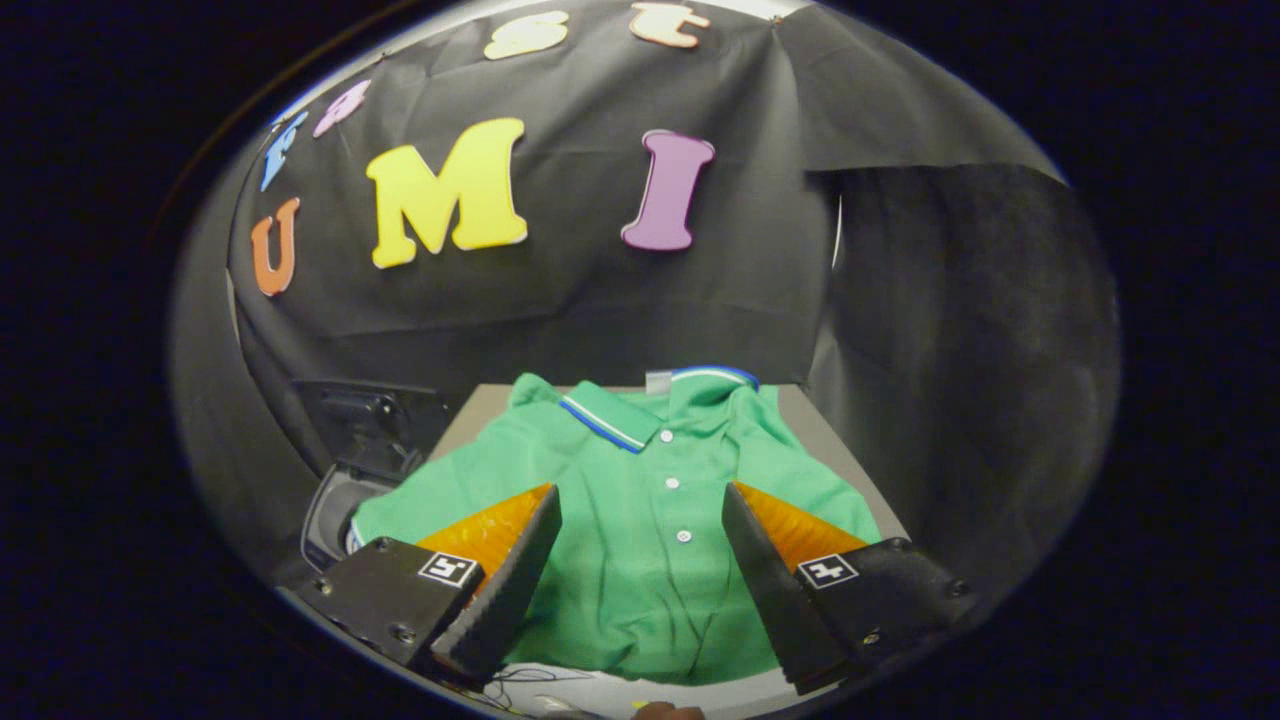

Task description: Put the clothes into the washing machine and then close the washing machine lid.

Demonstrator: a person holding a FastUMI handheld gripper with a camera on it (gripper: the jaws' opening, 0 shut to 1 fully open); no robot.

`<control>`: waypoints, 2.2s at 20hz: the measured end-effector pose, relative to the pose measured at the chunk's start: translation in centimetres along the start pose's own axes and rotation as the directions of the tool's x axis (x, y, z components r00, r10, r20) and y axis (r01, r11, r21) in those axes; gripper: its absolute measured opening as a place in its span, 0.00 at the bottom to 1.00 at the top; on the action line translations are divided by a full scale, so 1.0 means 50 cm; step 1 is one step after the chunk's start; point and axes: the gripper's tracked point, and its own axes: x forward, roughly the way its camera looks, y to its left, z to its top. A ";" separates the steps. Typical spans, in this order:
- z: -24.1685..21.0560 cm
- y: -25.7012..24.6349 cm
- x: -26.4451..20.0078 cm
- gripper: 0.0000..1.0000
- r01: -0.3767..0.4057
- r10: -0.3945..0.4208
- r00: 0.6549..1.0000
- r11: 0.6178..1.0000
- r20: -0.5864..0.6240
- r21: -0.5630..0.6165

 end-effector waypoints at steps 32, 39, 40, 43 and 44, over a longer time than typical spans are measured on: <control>0.160 0.104 -0.073 0.05 -0.244 0.241 0.970 0.958 0.036 0.148; 0.252 0.242 -0.172 0.05 -0.399 0.389 0.912 0.914 0.127 0.067; 0.261 0.267 -0.185 0.05 -0.424 0.414 0.901 0.904 0.130 0.061; 0.284 0.351 -0.219 0.05 -0.487 0.481 0.866 0.873 0.138 0.015; 0.288 0.381 -0.228 0.05 -0.505 0.501 0.855 0.863 0.136 -0.003</control>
